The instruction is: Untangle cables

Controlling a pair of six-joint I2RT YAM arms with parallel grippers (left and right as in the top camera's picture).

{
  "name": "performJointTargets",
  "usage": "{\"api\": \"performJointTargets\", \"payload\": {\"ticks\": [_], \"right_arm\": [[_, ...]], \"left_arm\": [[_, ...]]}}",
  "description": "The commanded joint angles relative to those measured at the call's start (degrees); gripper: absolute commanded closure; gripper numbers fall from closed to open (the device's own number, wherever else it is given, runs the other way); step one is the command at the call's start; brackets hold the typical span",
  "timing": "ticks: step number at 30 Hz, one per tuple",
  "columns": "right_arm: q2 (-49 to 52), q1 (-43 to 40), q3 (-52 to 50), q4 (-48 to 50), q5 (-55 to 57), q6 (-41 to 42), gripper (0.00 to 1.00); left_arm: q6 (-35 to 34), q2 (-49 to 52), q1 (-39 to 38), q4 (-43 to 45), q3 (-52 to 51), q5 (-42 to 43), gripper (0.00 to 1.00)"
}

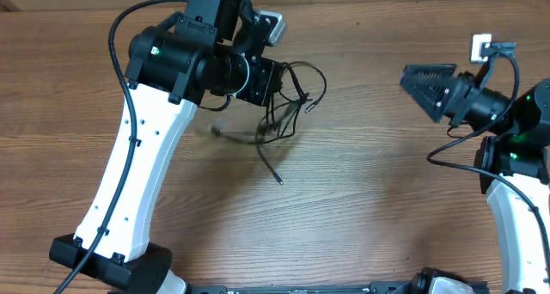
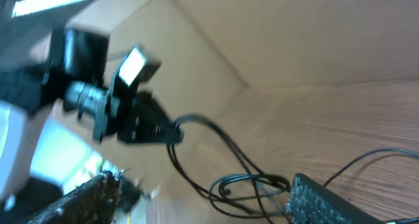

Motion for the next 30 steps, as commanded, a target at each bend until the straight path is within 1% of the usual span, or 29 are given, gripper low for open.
{"api": "performJointTargets", "payload": {"ticks": [1,3,5,6,7,8,10,11,12,13,16,20,24,26,30], "right_arm": [[-0.31,1.90,0.79,0.09,-8.24,-11.04,0.21],[-0.31,3.08,0.72,-0.81,-8.26,-14.29,0.21],[-0.31,4.52,0.70,-4.46,-7.02,-18.40,0.24],[-0.31,5.27,0.70,-7.82,-4.87,-19.65,0.26],[-0.31,5.60,0.70,-9.92,-3.43,-20.37,0.30],[-0.31,6.21,0.70,-14.95,1.01,-20.83,0.36],[-0.31,6.75,0.70,-20.94,6.03,-20.81,0.43],[-0.31,7.32,0.70,-25.64,9.07,-20.39,0.43],[-0.31,7.76,0.70,-28.06,9.81,-20.39,0.44],[-0.31,8.57,0.70,-30.75,10.25,-20.39,0.44],[-0.31,10.75,0.70,-34.60,10.25,-20.37,0.43],[-0.31,15.26,0.70,-35.21,10.60,-20.06,0.43],[-0.31,18.84,0.70,-35.12,15.87,-13.97,0.42],[-0.31,19.78,0.70,-35.12,18.80,-9.90,0.37],[-0.31,20.44,0.70,-35.12,24.30,-3.48,0.33]], "left_arm": [[4.31,0.26,0.24,1.57,0.22,10.03,0.96],[4.31,0.26,0.24,1.99,0.22,11.41,0.96],[4.28,0.26,0.24,2.05,0.22,11.43,0.96],[4.28,0.26,0.24,2.03,0.22,11.43,0.96],[4.28,0.26,0.24,2.05,0.22,11.43,0.96],[4.28,0.26,0.24,2.08,0.22,11.41,0.96],[4.26,0.26,0.26,2.16,0.22,11.15,0.96],[4.26,0.26,0.26,2.38,0.22,10.97,0.96],[4.26,0.26,0.26,2.60,0.22,10.99,0.96],[4.26,0.26,0.26,3.08,0.22,10.99,0.96],[4.24,0.26,0.20,4.46,0.22,11.26,0.96],[4.24,0.26,-0.68,6.01,0.22,12.55,0.96],[4.24,0.26,-2.23,8.15,0.22,12.52,0.96],[4.26,0.26,-2.73,9.20,0.22,12.50,0.96],[4.24,0.26,-2.78,9.86,0.22,12.52,0.96]]}}
